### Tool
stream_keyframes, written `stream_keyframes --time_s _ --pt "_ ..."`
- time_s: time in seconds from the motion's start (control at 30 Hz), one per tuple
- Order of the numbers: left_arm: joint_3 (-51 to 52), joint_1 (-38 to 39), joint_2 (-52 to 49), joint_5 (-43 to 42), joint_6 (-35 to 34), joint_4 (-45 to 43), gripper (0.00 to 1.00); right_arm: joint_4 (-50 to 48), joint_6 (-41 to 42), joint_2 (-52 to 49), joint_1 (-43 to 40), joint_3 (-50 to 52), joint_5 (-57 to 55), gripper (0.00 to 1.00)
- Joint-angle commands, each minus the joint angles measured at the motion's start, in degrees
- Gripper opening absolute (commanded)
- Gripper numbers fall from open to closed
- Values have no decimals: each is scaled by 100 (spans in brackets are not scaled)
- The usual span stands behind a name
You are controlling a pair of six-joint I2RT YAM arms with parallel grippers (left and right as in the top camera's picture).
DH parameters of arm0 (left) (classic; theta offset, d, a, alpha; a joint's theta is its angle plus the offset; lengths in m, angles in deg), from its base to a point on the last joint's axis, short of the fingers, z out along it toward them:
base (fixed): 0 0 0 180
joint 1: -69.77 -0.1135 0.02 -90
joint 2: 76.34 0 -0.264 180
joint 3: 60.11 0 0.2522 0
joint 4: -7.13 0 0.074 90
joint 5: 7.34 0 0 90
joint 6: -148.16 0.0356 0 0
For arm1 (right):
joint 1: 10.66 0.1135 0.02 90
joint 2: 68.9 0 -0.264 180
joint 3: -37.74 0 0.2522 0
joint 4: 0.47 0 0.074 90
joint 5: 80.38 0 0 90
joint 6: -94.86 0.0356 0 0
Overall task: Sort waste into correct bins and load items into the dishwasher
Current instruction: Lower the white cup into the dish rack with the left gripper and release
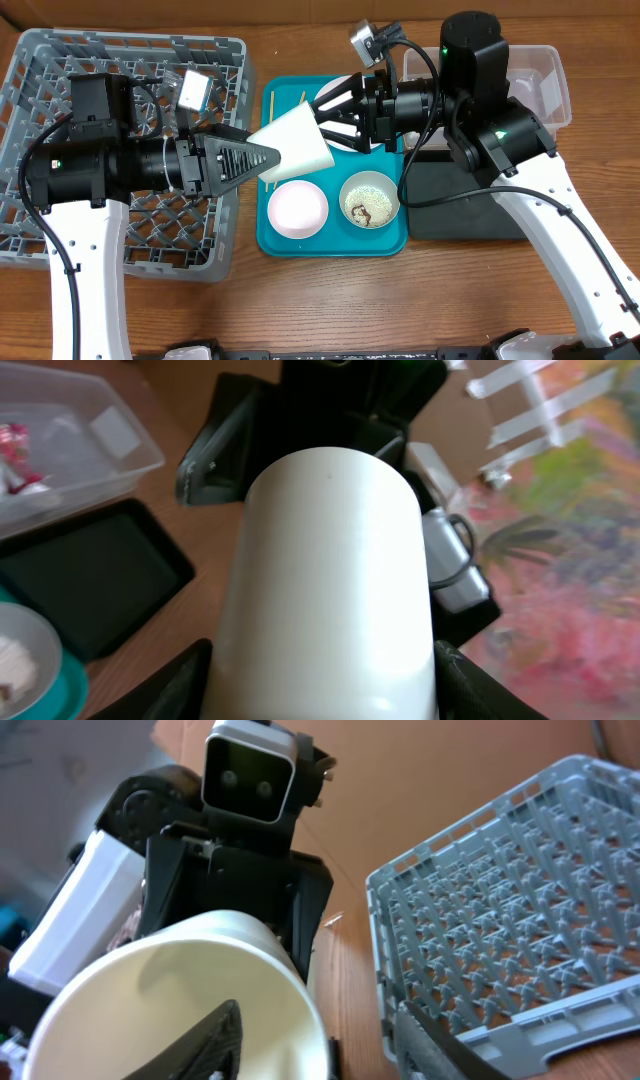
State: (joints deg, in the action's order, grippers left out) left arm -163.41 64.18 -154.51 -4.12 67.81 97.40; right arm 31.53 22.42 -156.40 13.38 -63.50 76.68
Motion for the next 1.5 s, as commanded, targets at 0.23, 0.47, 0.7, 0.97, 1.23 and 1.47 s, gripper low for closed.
stream_keyframes --time_s 0.23,0.47,0.7,0.97,1.23,1.47 --pt "-31 -743 330 4116 -1152 4 42 1989 -385 42 -87 -114 -2793 56" --pt "-22 -2090 234 5893 -1504 293 46 3246 -933 39 72 -109 -3187 56" --pt "87 -2599 -15 6902 -2090 262 40 3541 -1056 39 72 -101 -3252 56" --pt "496 -2599 -219 7648 -2326 192 42 3547 -1056 39 72 -101 -3252 57" --pt "507 -2603 -299 9060 -3067 -229 50 3567 -1056 39 72 -101 -3250 57" --pt "507 -2612 -973 9241 -3182 -629 52 3672 -1056 39 72 -101 -3250 57"
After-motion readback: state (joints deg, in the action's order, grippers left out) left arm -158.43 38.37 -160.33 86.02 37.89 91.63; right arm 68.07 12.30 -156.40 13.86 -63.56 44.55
